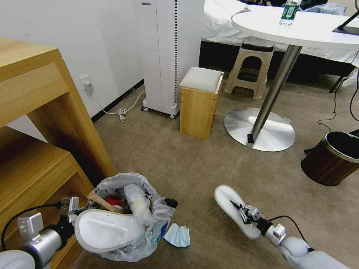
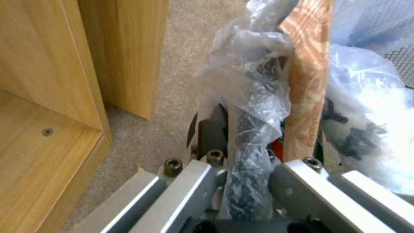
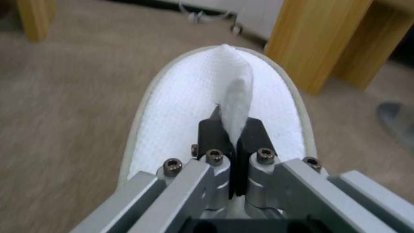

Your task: Pick up the trash bin and place the garbage on the floor into it.

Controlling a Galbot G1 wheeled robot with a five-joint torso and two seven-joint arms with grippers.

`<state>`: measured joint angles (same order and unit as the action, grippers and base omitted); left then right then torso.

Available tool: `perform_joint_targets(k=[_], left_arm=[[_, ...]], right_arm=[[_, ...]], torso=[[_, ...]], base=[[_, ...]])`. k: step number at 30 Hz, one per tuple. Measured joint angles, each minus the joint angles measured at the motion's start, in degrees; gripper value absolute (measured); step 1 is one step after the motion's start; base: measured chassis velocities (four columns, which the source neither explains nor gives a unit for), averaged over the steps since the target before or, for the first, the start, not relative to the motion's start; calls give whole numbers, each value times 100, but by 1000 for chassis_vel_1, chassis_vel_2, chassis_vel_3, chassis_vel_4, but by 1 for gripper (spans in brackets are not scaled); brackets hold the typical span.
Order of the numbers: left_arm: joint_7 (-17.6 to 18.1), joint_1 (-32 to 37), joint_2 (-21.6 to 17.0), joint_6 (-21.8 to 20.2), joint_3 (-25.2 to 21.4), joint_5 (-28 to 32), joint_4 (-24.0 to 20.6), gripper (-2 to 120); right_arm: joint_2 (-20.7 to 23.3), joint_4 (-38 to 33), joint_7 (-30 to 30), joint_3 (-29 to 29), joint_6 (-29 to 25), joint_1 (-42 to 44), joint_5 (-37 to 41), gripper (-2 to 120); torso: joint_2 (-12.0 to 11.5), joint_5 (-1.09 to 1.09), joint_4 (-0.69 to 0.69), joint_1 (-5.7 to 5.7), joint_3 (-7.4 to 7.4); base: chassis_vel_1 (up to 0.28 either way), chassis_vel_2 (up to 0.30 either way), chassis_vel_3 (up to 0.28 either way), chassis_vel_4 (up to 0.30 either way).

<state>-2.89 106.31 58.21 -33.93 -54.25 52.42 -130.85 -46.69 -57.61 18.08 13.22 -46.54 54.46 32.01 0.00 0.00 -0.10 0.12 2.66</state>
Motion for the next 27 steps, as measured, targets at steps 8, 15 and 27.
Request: perform_joint_targets(k=[8, 15, 27], left_arm=[[10, 53, -69, -37, 83, -76, 34, 0], [10, 32, -134, -62, 100, -68, 76, 0], [14, 19, -152, -71, 125, -69, 95, 0]], right_arm=[[576, -941, -253, -100, 5, -170, 68, 0], [908, -1505, -422, -73, 9, -417, 94, 0], [1213, -2253, -705, -100, 14, -646, 133, 0]], torso=[[0, -1, 0, 0, 0], [0, 0, 0, 0, 0], [0, 2, 0, 0, 0]], base=[[0, 0, 0, 0], [0, 0, 0, 0], [0, 0, 0, 0]])
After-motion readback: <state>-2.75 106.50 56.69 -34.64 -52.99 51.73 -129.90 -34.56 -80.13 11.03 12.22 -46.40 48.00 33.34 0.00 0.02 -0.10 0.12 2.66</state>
